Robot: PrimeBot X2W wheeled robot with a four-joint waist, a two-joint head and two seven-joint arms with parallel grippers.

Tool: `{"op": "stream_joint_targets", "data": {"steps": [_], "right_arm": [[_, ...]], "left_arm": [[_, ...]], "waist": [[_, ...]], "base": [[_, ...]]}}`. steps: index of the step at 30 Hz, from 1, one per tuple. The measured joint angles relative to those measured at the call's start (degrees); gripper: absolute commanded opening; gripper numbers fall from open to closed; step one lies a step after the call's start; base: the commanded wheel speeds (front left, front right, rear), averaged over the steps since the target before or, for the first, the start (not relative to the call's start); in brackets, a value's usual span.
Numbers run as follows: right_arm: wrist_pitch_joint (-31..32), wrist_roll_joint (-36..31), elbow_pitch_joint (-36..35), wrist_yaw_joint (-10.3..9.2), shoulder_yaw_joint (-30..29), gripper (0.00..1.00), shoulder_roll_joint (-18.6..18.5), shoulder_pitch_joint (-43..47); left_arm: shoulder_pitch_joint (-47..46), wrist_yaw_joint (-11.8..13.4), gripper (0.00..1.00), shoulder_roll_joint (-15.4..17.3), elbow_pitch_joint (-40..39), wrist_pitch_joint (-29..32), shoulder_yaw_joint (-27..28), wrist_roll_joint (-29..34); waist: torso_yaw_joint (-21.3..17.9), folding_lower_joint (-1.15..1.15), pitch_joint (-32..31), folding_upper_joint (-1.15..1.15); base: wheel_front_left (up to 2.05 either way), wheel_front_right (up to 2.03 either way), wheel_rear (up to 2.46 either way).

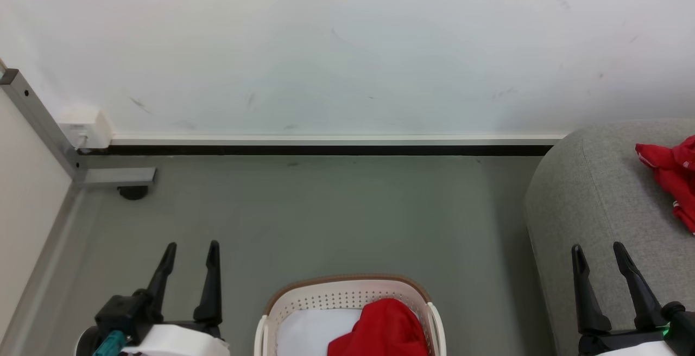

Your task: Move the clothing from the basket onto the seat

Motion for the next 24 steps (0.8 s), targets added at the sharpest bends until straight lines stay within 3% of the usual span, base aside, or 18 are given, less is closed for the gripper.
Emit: {"op": "stream_joint_targets", "data": {"steps": [24], "right_arm": [[0.0, -0.6, 0.1, 0.0, -0.1, 1.0, -0.2, -2.4]], "left_arm": [[-2.3, -1.0, 1.0, -0.4, 1.2, 0.0, 0.5, 0.8]], "waist": [[-2.5, 0.01, 3.0, 0.0]], "base": [[0.0, 0.0, 0.0]]}}
